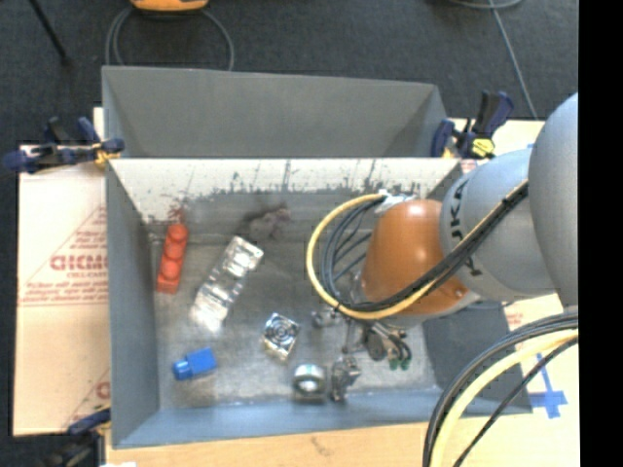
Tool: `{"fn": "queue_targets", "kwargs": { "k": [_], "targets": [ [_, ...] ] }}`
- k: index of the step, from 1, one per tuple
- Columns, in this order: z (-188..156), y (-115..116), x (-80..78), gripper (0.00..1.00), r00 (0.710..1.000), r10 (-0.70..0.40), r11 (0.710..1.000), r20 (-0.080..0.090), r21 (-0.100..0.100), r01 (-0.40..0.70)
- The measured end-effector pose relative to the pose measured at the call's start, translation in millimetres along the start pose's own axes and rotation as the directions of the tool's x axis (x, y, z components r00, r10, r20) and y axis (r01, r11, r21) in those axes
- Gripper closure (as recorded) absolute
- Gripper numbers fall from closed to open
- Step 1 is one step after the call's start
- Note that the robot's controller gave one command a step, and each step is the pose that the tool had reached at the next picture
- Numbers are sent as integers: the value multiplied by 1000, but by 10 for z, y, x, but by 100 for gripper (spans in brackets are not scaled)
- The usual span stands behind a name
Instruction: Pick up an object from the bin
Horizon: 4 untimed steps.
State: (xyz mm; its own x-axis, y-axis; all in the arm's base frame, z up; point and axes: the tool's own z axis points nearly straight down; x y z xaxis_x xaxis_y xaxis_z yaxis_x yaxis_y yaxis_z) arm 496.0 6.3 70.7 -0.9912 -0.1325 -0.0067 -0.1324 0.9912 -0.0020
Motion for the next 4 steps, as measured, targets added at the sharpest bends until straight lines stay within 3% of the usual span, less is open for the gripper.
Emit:
{"fn": "queue_targets", "kwargs": {
  "k": [1, 2, 3, 4],
  "targets": [
    [-304, 748, -123, 0, 967, -254, 967, 0, -4, 254],
    [-299, 633, -554, 0, 969, -249, 969, 1, -1, 249],
    [-16, 1455, -604, 0, 909, -418, 909, -1, -2, 418],
    [4, 882, -1404, 0, 804, -594, 804, -19, -22, 594]
  ]
}}
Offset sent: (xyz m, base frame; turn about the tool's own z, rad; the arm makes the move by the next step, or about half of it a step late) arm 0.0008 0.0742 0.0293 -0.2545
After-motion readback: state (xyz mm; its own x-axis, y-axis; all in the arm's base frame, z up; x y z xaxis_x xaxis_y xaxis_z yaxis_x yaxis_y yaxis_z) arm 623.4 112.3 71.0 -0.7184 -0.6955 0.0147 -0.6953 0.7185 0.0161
